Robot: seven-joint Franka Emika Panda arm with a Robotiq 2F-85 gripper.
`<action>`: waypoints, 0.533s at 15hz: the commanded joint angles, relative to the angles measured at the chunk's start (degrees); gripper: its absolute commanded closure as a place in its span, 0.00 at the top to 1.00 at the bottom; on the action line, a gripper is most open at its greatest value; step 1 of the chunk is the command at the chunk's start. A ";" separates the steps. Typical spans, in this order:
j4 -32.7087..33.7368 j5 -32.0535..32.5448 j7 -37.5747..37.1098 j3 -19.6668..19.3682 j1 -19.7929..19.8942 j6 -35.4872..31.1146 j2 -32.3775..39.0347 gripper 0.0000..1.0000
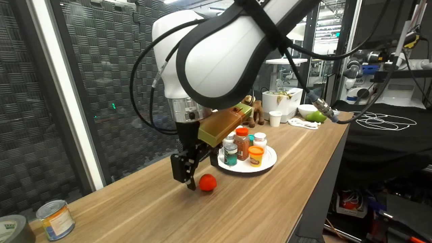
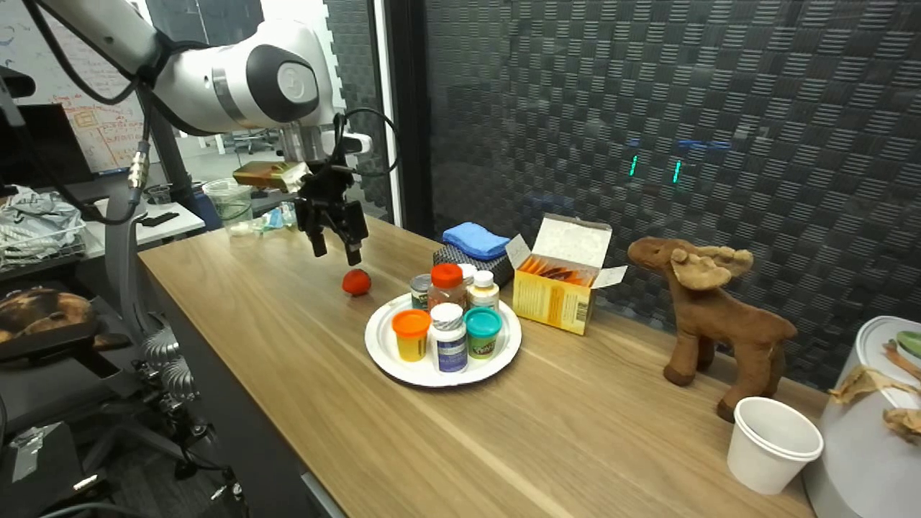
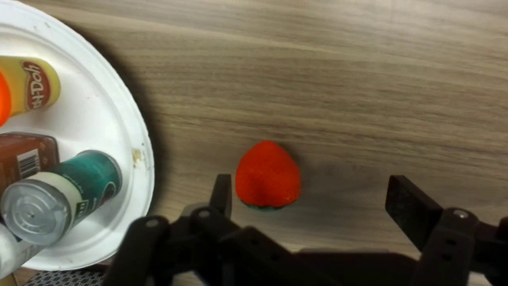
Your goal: Put the bottles on the tray
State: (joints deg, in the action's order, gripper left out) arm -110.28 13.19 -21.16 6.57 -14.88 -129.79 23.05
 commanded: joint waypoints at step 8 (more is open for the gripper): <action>3.27 0.29 4.28 -1.52 -0.43 1.53 3.18 1.00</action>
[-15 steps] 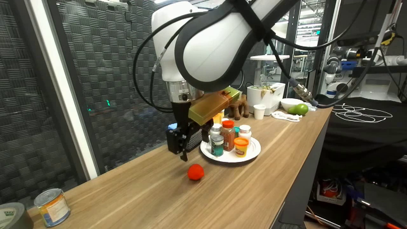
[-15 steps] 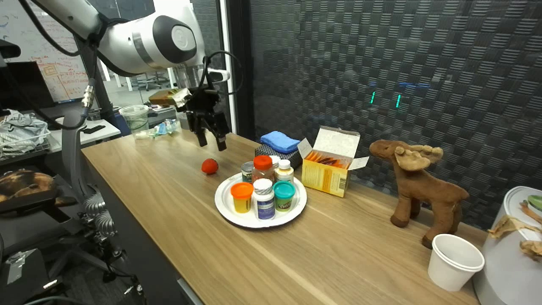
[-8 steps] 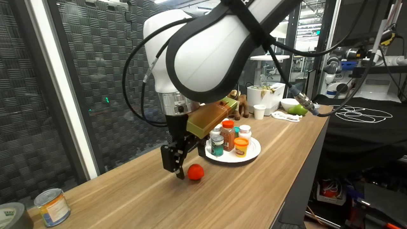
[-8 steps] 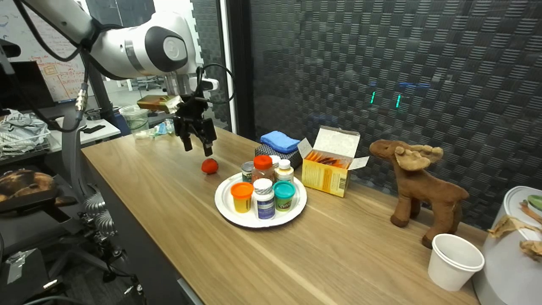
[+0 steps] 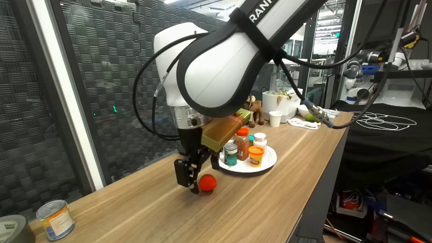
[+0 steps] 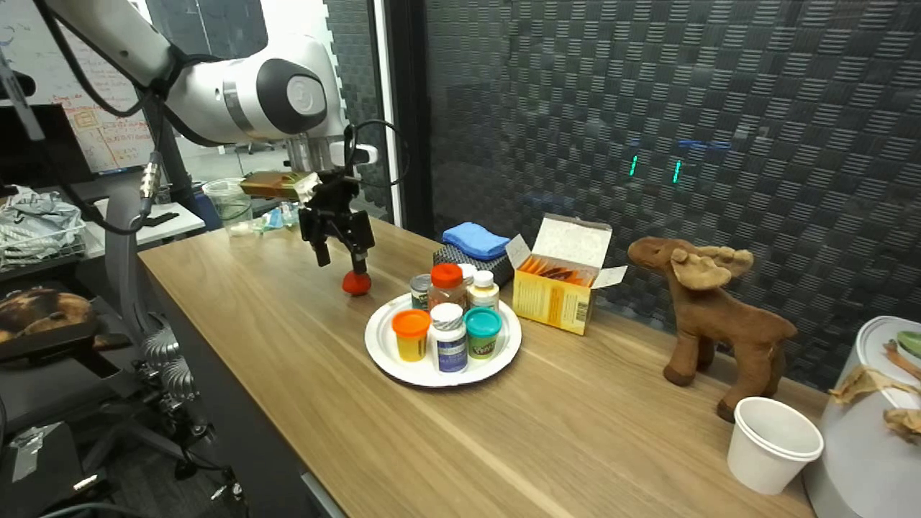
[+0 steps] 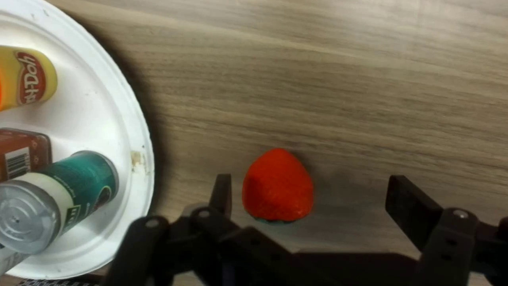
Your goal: Put the bottles on the tray
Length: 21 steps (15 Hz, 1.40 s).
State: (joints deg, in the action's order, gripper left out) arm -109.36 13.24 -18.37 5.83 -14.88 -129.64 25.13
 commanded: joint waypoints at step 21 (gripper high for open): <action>3.55 1.15 3.14 -2.17 -1.17 3.66 2.06 0.26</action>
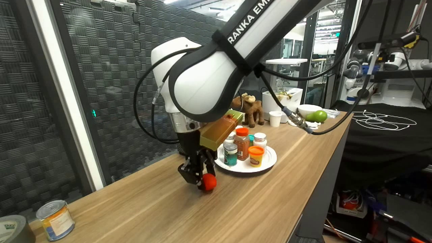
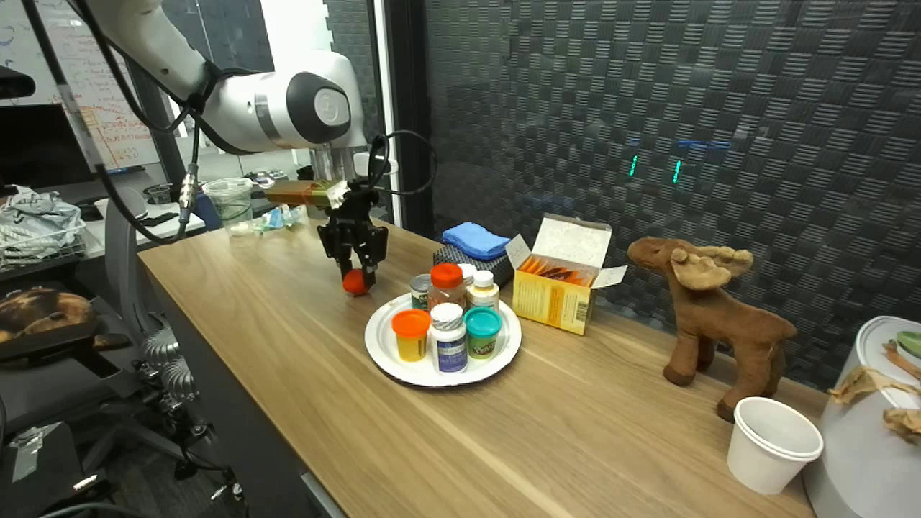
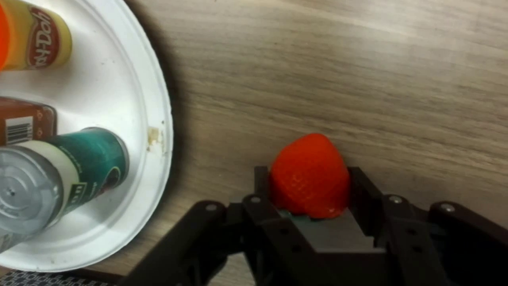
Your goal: Put the bottles on the tray
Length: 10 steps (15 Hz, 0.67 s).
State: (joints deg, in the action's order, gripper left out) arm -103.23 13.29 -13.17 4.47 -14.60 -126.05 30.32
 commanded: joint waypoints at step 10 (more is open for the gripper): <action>-14.53 7.81 -17.51 -2.80 -3.05 -4.91 -12.68 0.26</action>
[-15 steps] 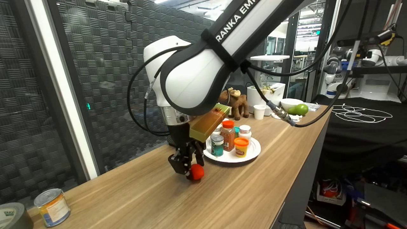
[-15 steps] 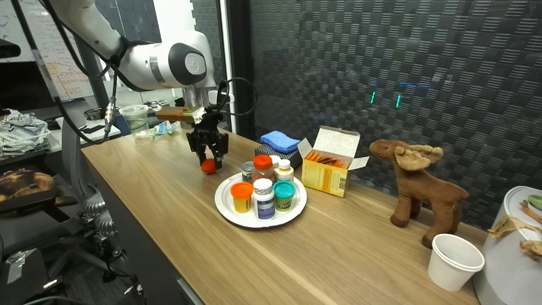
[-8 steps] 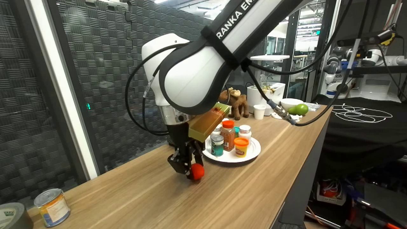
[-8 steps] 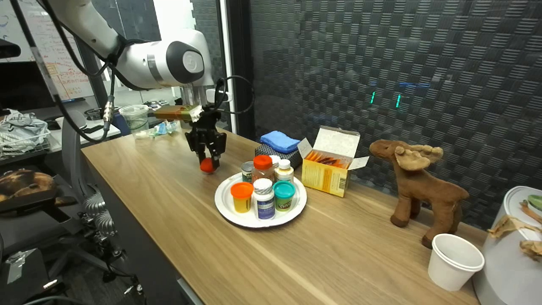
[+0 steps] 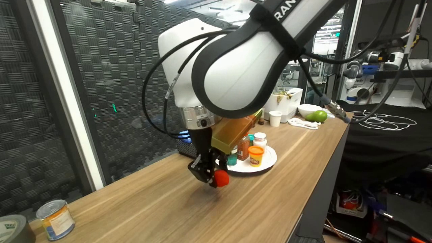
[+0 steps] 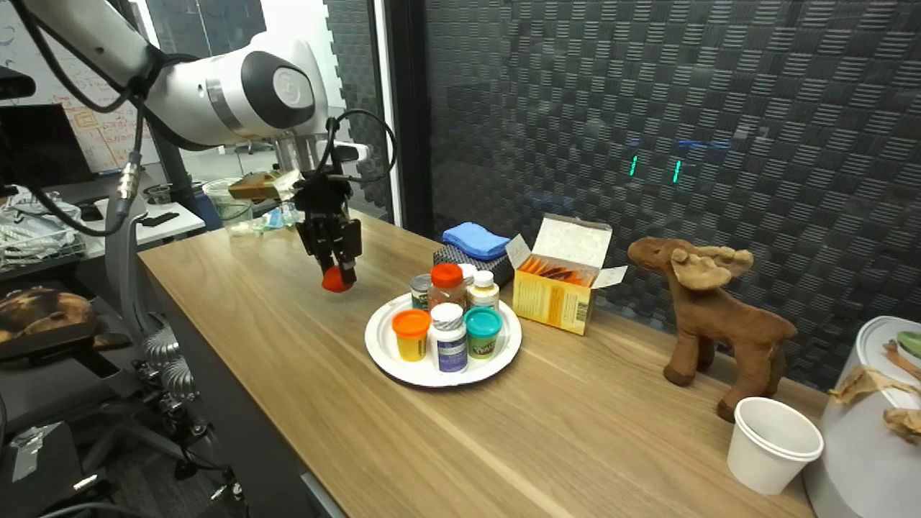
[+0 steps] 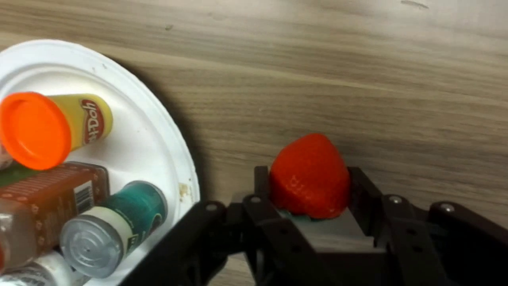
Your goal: Put the bottles on the tray
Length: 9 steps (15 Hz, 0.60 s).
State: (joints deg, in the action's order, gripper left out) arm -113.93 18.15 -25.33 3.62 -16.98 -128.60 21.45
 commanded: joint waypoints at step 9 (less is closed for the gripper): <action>-2.02 3.84 -10.92 -5.96 2.57 -1.02 -2.15 0.26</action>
State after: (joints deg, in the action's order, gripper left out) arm -116.25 20.82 -33.81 -1.73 -15.08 -129.72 19.43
